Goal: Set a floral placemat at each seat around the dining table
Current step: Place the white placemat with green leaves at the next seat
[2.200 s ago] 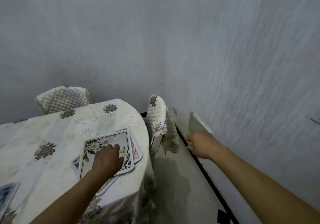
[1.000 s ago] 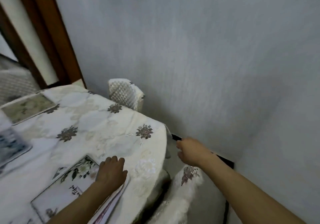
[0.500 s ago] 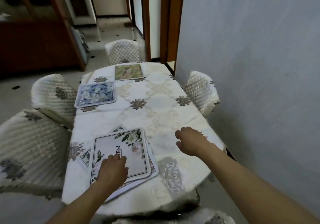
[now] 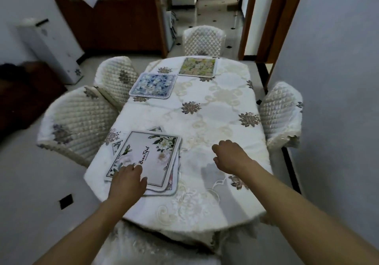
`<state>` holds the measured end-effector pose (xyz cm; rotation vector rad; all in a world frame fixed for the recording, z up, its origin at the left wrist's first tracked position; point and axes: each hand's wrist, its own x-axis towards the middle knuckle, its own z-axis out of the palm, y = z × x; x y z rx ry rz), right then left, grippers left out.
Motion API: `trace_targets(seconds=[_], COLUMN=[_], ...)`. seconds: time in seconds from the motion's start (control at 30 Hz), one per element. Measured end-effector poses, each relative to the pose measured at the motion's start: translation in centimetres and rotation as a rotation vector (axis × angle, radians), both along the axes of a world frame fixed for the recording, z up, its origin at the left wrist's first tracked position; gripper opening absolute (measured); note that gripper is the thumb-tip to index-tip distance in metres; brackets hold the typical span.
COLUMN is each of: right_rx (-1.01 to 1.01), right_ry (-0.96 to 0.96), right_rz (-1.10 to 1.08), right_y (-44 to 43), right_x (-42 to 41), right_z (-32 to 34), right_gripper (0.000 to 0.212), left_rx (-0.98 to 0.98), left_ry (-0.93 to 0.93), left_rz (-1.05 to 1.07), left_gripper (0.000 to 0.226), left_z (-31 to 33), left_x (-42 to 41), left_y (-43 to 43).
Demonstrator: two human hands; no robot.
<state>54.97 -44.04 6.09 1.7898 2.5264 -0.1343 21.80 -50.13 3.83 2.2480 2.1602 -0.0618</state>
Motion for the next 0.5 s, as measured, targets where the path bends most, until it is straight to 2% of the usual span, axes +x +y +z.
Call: trace_targets(seconds=[0.27, 0.5], right_rx=[-0.031, -0.060], right_ry=[0.000, -0.069], right_rz=[0.200, 0.297], right_y=[2.5, 4.9], right_x=[-2.7, -5.1], right_z=[-1.1, -3.0], right_gripper=[0.023, 0.024], left_rx=[0.053, 0.043], left_ry=[-0.017, -0.070], left_rz=[0.311, 0.411], left_gripper=[0.029, 0.032], left_z=[2.1, 0.5], left_x=[-0.2, -1.3], left_y=[-3.7, -1.8])
